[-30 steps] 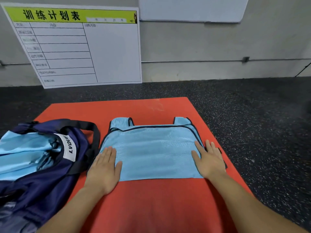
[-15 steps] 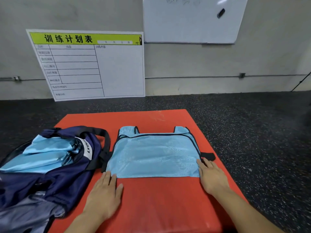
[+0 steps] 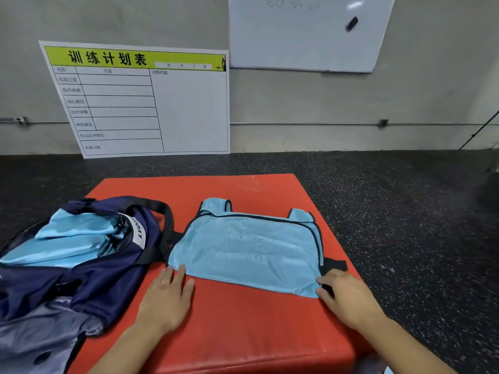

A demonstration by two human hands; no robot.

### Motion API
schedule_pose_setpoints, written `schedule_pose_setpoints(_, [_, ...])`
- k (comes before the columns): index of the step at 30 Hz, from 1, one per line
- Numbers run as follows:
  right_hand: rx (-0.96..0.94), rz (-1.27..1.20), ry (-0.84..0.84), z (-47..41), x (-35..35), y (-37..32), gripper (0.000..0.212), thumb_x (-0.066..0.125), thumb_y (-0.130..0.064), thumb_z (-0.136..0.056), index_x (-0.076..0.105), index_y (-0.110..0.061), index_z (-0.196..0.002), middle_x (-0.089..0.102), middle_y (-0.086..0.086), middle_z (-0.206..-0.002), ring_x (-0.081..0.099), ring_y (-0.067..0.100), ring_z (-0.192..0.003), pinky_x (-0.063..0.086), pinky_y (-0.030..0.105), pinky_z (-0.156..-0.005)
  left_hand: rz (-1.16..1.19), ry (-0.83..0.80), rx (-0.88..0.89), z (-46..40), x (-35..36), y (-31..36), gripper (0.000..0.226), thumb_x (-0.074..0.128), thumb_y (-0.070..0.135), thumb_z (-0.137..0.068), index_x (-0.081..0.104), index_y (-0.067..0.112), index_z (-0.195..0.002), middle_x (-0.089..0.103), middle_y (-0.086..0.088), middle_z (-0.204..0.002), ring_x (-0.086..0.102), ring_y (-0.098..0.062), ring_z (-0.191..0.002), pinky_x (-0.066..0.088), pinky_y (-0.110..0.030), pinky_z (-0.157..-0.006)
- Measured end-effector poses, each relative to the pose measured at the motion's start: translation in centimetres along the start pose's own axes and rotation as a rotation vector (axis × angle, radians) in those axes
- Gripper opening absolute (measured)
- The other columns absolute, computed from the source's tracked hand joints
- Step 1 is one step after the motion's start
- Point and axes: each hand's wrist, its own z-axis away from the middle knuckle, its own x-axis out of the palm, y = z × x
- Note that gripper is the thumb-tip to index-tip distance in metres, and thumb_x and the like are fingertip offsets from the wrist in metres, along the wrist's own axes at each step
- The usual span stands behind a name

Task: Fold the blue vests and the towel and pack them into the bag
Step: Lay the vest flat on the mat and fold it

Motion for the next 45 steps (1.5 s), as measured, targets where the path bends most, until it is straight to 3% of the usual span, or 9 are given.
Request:
schedule_pose_setpoints(8, [-0.255,-0.341,-0.273,2.3,-3.7,-2.4,0.036,0.053,-0.069,-0.092,0.072,-0.043,-0.11,0.069,-0.023,-0.096,0.065,-0.002,-0.093,0.05,0.022,-0.084,0.107,0.022,0.014,-4.5,0.3,0.2,0.063,0.028,0.047,-0.107,0.024,0.014,-0.16,0.021,-0.013,-0.167,0.012,-0.025,-0.156,0.009,-0.037,-0.127])
schedule_pose_setpoints(12, [-0.22,-0.502,-0.161,0.0,-3.9,-3.7,0.046,0.045,-0.069,-0.096,0.073,-0.034,-0.104,0.071,-0.014,-0.089,0.062,0.0,-0.073,0.052,0.032,-0.073,0.094,0.054,0.03,-5.9,0.3,0.2,0.061,0.029,0.045,-0.107,0.025,0.014,-0.159,0.02,-0.014,-0.167,0.01,-0.024,-0.156,0.012,-0.037,-0.126])
schedule_pose_setpoints(17, [-0.119,-0.454,0.092,-6.4,-1.4,-4.3,0.023,0.063,-0.05,-0.095,0.07,-0.045,-0.117,0.061,-0.019,-0.098,0.061,0.003,-0.092,0.047,0.02,-0.079,0.057,0.102,0.023,-7.6,0.4,0.2,0.062,0.031,0.047,-0.107,0.025,0.016,-0.16,0.017,-0.012,-0.168,0.007,-0.022,-0.157,0.017,-0.039,-0.124])
schedule_pose_setpoints(21, [-0.097,-0.418,0.04,-11.1,1.3,-4.2,0.038,0.067,-0.043,-0.094,0.065,-0.039,-0.132,0.056,-0.013,-0.13,0.049,0.011,-0.127,0.038,0.031,-0.111,0.032,0.109,0.02,-9.2,1.0,0.2,0.064,0.031,0.051,-0.106,0.024,0.018,-0.16,0.011,-0.01,-0.169,0.004,-0.02,-0.157,0.022,-0.041,-0.122])
schedule_pose_setpoints(25, [0.035,-0.224,-0.05,-13.8,2.8,-2.4,0.054,0.054,-0.059,-0.093,0.052,-0.044,-0.145,0.037,0.002,-0.161,0.03,0.024,-0.15,0.023,0.042,-0.124,0.121,0.079,0.047,-12.0,1.3,1.4,0.063,0.031,0.05,-0.106,0.021,0.019,-0.16,0.007,-0.005,-0.17,-0.002,-0.016,-0.157,0.018,-0.04,-0.124])
schedule_pose_setpoints(29, [0.098,-0.156,-0.117,-14.7,2.4,-1.2,0.057,0.051,-0.063,-0.096,0.046,-0.043,-0.149,0.036,0.001,-0.162,0.032,0.022,-0.15,0.028,0.039,-0.121,0.039,0.077,0.108,-17.1,0.9,1.6,0.064,0.03,0.048,-0.107,0.022,0.014,-0.16,0.012,-0.012,-0.169,0.004,-0.023,-0.157,0.004,-0.038,-0.127])
schedule_pose_setpoints(34, [-0.056,-0.211,-0.134,-14.5,-0.1,-2.0,0.058,0.042,-0.076,-0.086,0.066,-0.042,-0.127,0.059,-0.027,-0.131,0.056,0.002,-0.124,0.043,0.029,-0.105,-0.05,0.022,0.117,-24.5,-0.1,2.3,0.063,0.028,0.048,-0.107,0.021,0.016,-0.161,0.014,-0.006,-0.169,0.007,-0.024,-0.157,0.008,-0.042,-0.126])
schedule_pose_setpoints(39, [-0.132,-0.487,-0.107,-14.6,-0.8,-3.6,0.023,0.061,-0.053,-0.093,0.073,-0.045,-0.11,0.071,-0.027,-0.106,0.067,-0.003,-0.101,0.053,0.035,-0.094,-0.041,0.03,0.134,-27.8,-0.1,1.7,0.061,0.035,0.048,-0.106,0.023,0.023,-0.161,0.006,-0.002,-0.17,0.003,-0.025,-0.157,0.008,-0.044,-0.126])
schedule_pose_setpoints(45, [-0.236,-0.407,0.018,-14.0,2.1,-4.1,0.052,0.053,-0.06,-0.096,0.06,-0.035,-0.14,0.048,-0.012,-0.152,0.039,0.007,-0.144,0.029,0.036,-0.123,0.032,0.111,0.396,-19.8,0.9,3.6,0.075,0.027,0.061,-0.096,0.035,0.016,-0.156,0.016,-0.01,-0.168,0.009,-0.026,-0.156,0.01,-0.042,-0.126])
